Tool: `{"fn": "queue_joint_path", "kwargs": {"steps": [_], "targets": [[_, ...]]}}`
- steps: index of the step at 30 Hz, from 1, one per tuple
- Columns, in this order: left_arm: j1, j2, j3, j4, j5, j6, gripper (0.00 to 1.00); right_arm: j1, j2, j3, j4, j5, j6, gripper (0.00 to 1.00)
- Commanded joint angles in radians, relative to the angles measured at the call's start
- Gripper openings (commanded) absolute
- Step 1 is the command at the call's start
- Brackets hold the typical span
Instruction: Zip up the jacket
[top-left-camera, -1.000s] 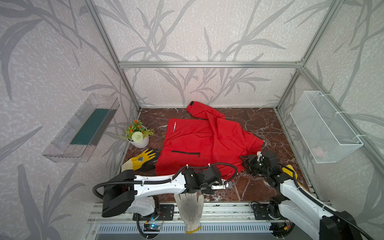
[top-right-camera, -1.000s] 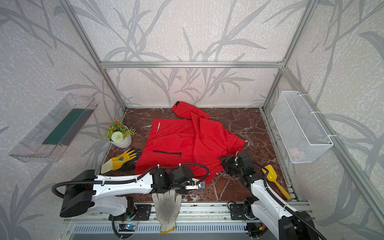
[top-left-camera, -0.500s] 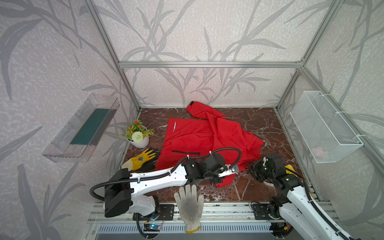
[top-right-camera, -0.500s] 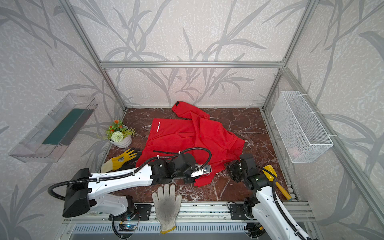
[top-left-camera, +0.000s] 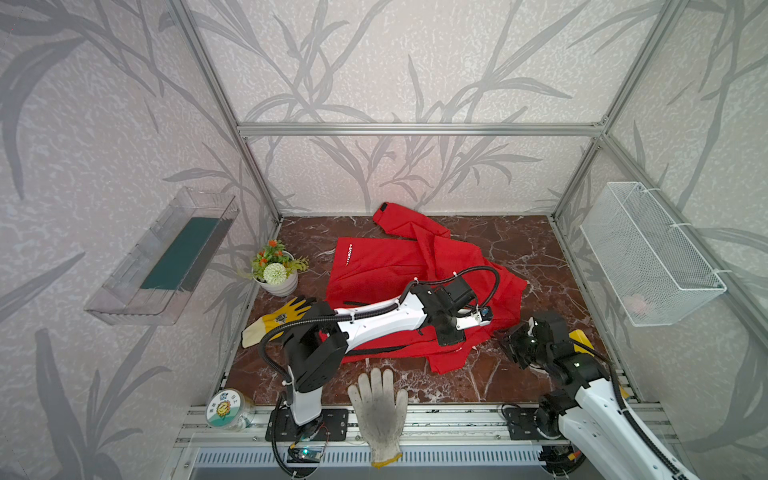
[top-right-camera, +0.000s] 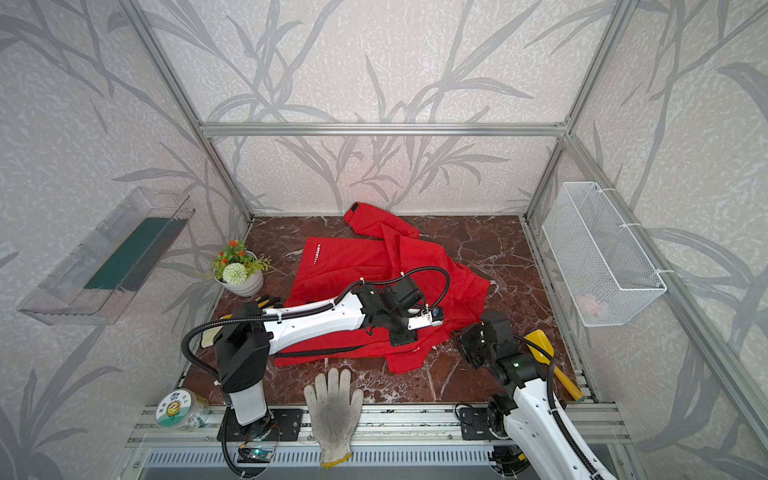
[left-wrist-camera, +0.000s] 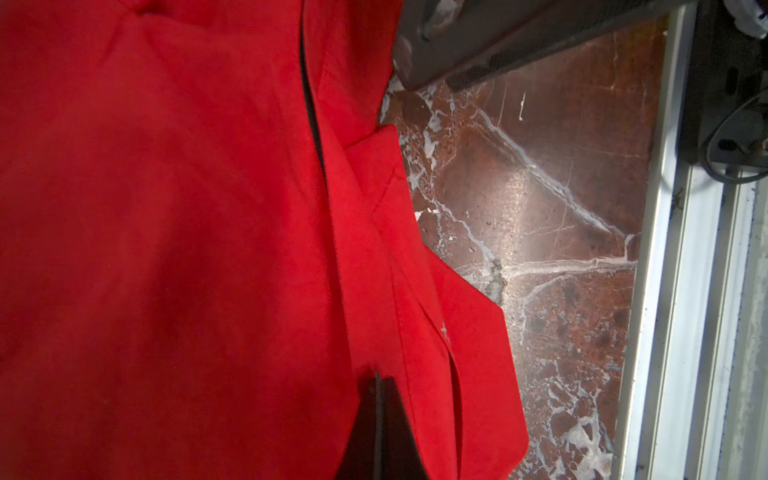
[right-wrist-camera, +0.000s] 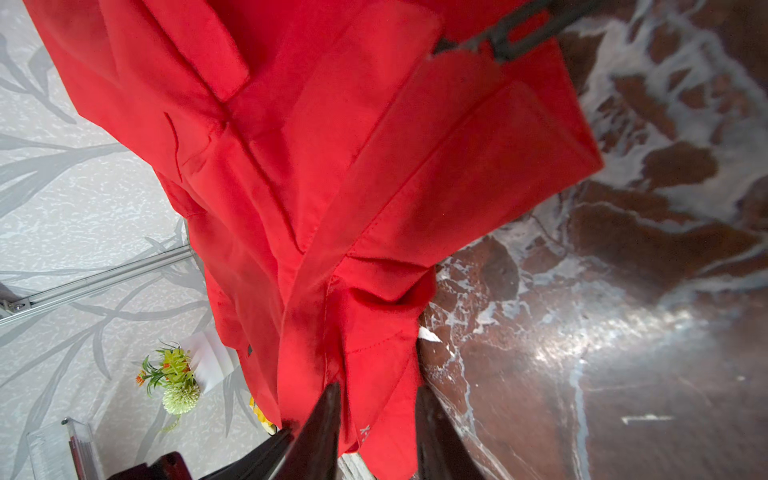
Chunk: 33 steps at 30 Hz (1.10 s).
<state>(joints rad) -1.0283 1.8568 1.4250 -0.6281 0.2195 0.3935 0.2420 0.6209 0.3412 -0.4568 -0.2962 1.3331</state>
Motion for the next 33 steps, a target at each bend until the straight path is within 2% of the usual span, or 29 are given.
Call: {"fn": "queue_joint_path", "kwargs": {"steps": [1,5,11,18,24,29,33], "targets": [[-0.004,0.020,0.039,-0.062,0.024,0.031,0.00,-0.007,-0.002,-0.018,-0.014,-0.006,-0.003,0.32],[-0.001,0.017,0.038,-0.038,0.019,0.034,0.00,-0.009,0.008,-0.018,-0.006,-0.015,-0.007,0.32],[0.019,0.014,0.046,0.013,-0.058,0.034,0.00,-0.010,0.008,-0.029,-0.002,-0.020,-0.005,0.32],[0.034,0.099,0.114,-0.003,-0.103,0.037,0.00,-0.012,0.009,-0.034,0.007,-0.023,0.002,0.32],[0.040,0.131,0.157,-0.066,-0.030,0.062,0.00,-0.013,0.017,-0.032,0.013,-0.026,0.000,0.32],[0.040,0.105,0.161,-0.080,0.067,0.054,0.00,-0.017,0.023,-0.030,0.015,-0.030,-0.003,0.32],[0.034,0.084,0.163,-0.076,0.098,0.033,0.00,-0.017,0.025,-0.029,0.019,-0.027,-0.002,0.32]]}}
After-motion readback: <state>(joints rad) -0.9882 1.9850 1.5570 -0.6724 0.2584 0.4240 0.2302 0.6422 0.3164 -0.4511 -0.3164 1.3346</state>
